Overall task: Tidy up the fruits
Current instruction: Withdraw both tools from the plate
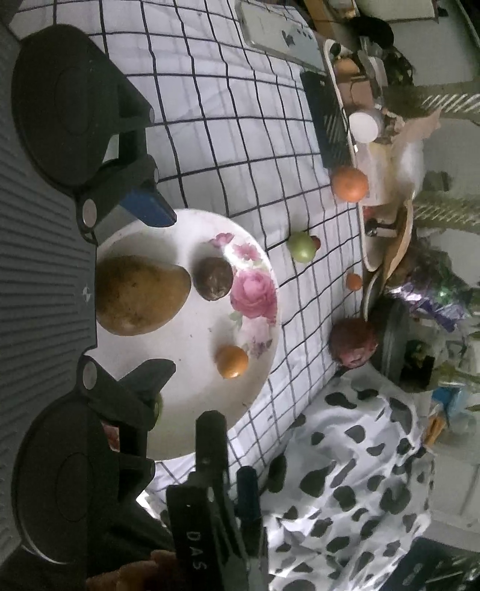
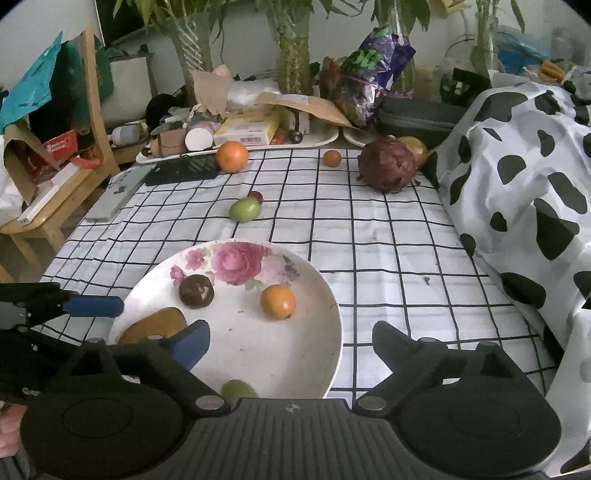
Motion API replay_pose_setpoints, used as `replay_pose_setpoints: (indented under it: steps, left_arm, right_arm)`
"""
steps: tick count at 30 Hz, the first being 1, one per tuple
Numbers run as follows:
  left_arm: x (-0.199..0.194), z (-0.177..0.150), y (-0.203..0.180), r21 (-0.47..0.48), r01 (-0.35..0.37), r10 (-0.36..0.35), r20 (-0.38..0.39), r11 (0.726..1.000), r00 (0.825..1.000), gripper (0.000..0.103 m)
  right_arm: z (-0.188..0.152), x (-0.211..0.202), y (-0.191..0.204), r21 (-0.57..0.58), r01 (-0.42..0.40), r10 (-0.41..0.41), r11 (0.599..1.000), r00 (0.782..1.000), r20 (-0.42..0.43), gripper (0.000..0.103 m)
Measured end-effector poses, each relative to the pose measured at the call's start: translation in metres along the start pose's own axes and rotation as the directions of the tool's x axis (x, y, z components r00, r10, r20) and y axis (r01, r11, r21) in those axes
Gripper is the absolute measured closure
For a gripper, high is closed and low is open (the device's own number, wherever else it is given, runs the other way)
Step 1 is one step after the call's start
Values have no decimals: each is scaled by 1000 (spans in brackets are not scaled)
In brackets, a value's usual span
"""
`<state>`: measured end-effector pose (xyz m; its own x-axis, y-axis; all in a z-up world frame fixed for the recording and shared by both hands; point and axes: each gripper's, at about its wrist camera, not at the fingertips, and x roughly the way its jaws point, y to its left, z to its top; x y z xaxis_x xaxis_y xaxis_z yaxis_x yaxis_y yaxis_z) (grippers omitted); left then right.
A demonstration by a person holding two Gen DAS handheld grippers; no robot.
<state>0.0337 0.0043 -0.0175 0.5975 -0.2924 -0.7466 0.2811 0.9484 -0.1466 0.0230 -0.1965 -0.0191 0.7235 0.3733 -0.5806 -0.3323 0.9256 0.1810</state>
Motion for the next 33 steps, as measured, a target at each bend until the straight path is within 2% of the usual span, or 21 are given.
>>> replay_pose_setpoints:
  steps: [2,14,22,33]
  left_arm:
    - [-3,-1,1,-11,1,-1,11,1000,1000,25]
    - [-9,2,6,-28,-34,35,57,999,998,25]
    - [-10,8,2,45,-91,86,94,995,992,26]
    - [-5,17,5,90,-108,94,153,990,984,26]
  right_arm:
    - [0,1,0,2,8,-8,1000,1000,0,0]
    - [0,5,-4,28,54,-54,998,999,-5,0]
    - [3,8,-8,39,63,-63,997,998,0,0]
    - [13,18,-13,41,88,-88,995,996,8,0]
